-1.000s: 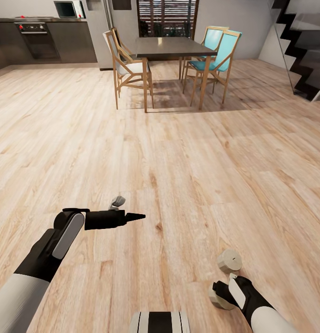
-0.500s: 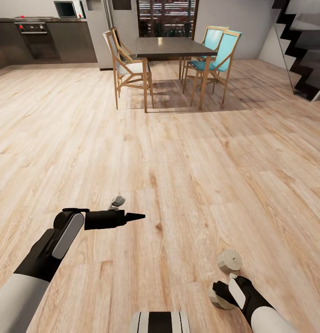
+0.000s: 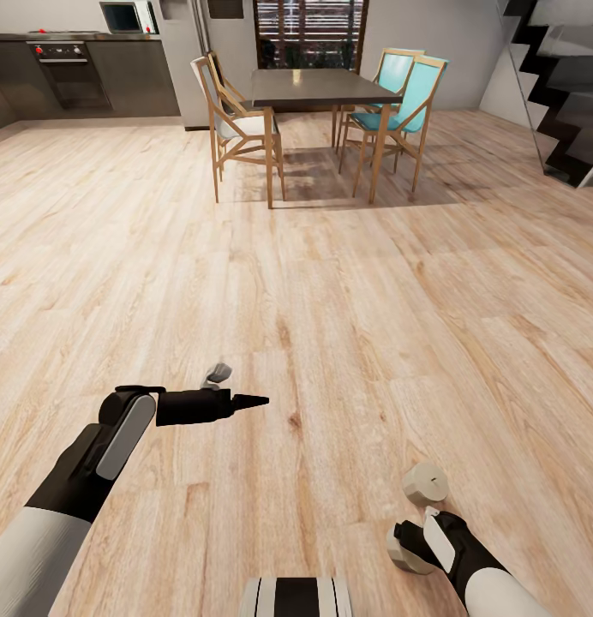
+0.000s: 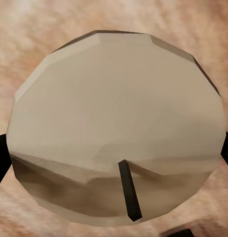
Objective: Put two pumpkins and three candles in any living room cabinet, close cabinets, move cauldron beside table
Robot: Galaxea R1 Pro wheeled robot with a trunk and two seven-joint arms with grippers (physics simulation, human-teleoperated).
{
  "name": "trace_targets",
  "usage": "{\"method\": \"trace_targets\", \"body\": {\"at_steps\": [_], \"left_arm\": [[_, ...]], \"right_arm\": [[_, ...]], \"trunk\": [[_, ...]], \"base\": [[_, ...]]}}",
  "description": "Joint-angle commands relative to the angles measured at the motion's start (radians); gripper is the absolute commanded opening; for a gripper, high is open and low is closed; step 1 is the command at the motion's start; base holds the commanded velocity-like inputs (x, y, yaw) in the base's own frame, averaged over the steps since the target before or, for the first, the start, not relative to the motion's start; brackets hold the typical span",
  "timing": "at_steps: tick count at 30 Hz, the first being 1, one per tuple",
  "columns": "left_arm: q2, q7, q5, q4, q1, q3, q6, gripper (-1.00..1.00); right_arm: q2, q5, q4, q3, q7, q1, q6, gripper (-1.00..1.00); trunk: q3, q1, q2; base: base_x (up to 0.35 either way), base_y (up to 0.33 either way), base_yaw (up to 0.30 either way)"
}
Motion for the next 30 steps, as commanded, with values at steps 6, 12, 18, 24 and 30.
{"method": "trace_targets", "body": {"at_steps": [6, 12, 18, 24, 30], "left_arm": [[0.001, -0.004, -0.002, 0.000, -0.001, -0.001, 0.003, 1.00], [0.001, -0.004, -0.002, 0.000, -0.001, -0.001, 0.003, 1.00], [0.001, -0.004, -0.002, 0.000, -0.001, -0.001, 0.003, 1.00], [0.000, -0.004, -0.002, 0.001, -0.001, -0.001, 0.003, 1.00], [0.000, -0.004, -0.002, 0.001, -0.001, -0.001, 0.003, 1.00]], "right_arm": [[0.000, -0.016, -0.001, -0.002, -0.006, 0.000, 0.002, -1.00], [0.000, -0.016, -0.001, -0.001, -0.006, 0.000, 0.003, -1.00], [0.000, -0.016, -0.001, -0.001, -0.006, 0.000, 0.002, -1.00], [0.000, -0.016, -0.001, -0.001, -0.007, 0.000, 0.005, -1.00], [0.000, -0.016, 0.011, 0.001, -0.010, -0.001, 0.015, -1.00]], "trunk": [[-0.001, 0.000, 0.000], [0.011, -0.001, 0.000], [0.011, -0.001, 0.000], [0.011, -0.001, 0.000], [0.011, -0.001, 0.000]], "base": [[0.000, 0.000, 0.000], [0.000, 0.000, 0.000], [0.000, 0.000, 0.000], [0.000, 0.000, 0.000], [0.000, 0.000, 0.000]]}}
